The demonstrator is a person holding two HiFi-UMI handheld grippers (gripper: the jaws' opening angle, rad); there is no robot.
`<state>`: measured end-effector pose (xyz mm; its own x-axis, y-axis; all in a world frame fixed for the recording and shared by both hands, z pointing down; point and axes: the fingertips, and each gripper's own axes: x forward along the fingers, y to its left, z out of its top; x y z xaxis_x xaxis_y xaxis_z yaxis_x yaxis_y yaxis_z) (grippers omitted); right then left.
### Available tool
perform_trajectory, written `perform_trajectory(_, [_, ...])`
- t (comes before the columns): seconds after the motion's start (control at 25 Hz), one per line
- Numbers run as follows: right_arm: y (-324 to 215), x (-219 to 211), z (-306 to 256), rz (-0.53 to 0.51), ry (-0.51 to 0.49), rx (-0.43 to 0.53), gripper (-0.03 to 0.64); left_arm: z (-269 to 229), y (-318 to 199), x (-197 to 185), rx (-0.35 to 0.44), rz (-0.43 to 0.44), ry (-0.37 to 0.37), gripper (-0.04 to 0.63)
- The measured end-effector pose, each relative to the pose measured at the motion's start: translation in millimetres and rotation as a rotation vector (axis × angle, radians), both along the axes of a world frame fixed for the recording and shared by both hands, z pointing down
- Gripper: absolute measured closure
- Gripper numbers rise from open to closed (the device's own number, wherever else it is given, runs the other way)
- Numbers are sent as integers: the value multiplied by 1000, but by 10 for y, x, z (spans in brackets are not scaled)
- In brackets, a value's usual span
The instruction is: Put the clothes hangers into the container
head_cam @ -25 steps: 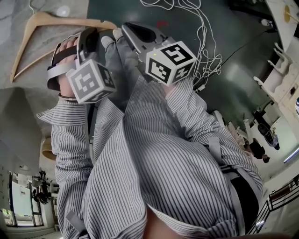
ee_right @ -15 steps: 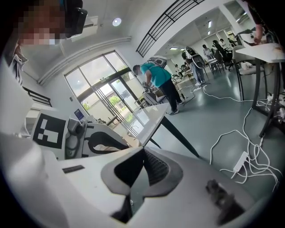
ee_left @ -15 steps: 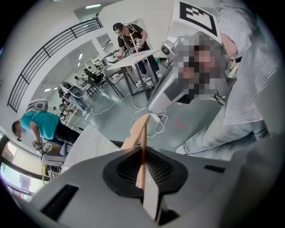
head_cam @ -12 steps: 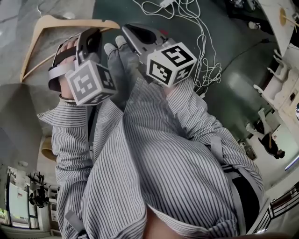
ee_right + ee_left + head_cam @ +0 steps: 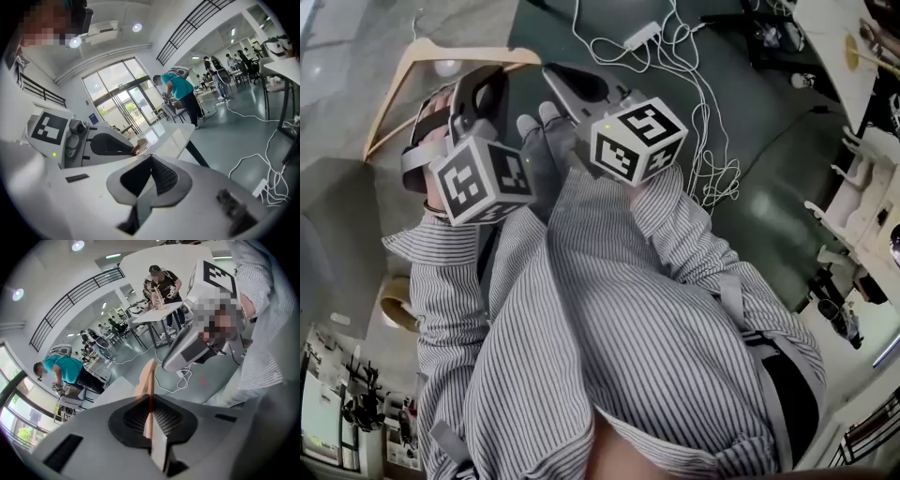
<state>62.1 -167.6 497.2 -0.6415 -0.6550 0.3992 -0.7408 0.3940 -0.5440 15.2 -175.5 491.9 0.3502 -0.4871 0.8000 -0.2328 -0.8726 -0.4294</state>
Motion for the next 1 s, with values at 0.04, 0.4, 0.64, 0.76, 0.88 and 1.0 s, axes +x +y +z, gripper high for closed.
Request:
perform_trajectory(0.04, [-11, -33, -55, -10, 4, 15, 601, -61, -11, -21, 12, -12, 12, 563])
perform_trajectory(0.4, [-96, -216, -479, -87, 3, 105, 601, -617, -188, -177, 116, -150, 125, 565])
perform_trajectory(0.64, [-151, -434, -767, -163, 13, 184, 601, -945, -280, -424, 211, -260, 162, 566])
perform_trajectory(0.76, [-181, -560, -934, -198, 6, 220, 601, -1098, -285, -535, 239, -300, 181, 566])
perform_trajectory(0.88, [-219, -667, -1090, -229, 1, 257, 601, -1238, -279, -621, 264, -339, 204, 566])
perform_trajectory(1.0, [-233, -788, -1235, -263, -15, 291, 601, -1408, -297, -743, 287, -391, 249, 566])
